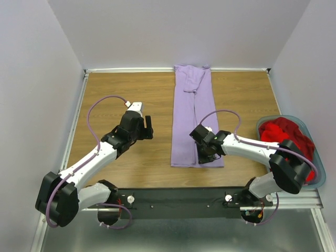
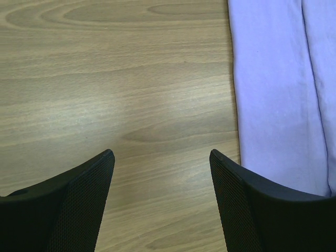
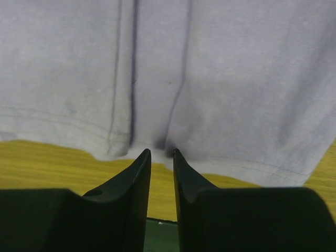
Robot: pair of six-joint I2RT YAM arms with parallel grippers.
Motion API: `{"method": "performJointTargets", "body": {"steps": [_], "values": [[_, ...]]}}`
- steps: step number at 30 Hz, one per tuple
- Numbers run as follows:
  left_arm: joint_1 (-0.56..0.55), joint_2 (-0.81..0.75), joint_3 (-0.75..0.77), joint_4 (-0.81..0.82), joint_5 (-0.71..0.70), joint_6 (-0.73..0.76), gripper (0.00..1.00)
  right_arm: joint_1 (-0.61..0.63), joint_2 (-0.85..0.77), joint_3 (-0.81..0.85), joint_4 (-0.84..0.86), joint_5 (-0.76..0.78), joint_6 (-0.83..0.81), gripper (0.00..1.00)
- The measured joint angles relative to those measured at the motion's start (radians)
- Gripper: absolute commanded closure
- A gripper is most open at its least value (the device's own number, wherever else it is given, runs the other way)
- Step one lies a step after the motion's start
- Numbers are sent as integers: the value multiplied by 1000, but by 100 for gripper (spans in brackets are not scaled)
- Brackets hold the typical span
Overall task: Fold and stack the t-shirts
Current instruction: Fold the tshirt
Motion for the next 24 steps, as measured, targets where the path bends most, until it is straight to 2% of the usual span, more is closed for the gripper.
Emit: {"method": "performJointTargets", "body": {"steps": [8, 11, 14, 18, 24], "values": [[0, -9, 0, 0, -19, 6, 19, 18, 34, 11, -21, 67, 27, 71], [0, -8, 0, 0, -24, 7, 19, 21, 47, 13, -24, 76, 33, 80], [0, -8, 0, 0, -29, 8, 19, 27, 55, 21, -27, 82, 35, 93], [0, -8, 0, 0, -32, 8, 19, 31, 51, 23, -39, 84, 36, 100], [0, -8, 0, 0, -33, 8, 19, 32, -16, 44, -71, 73, 35, 100]]}}
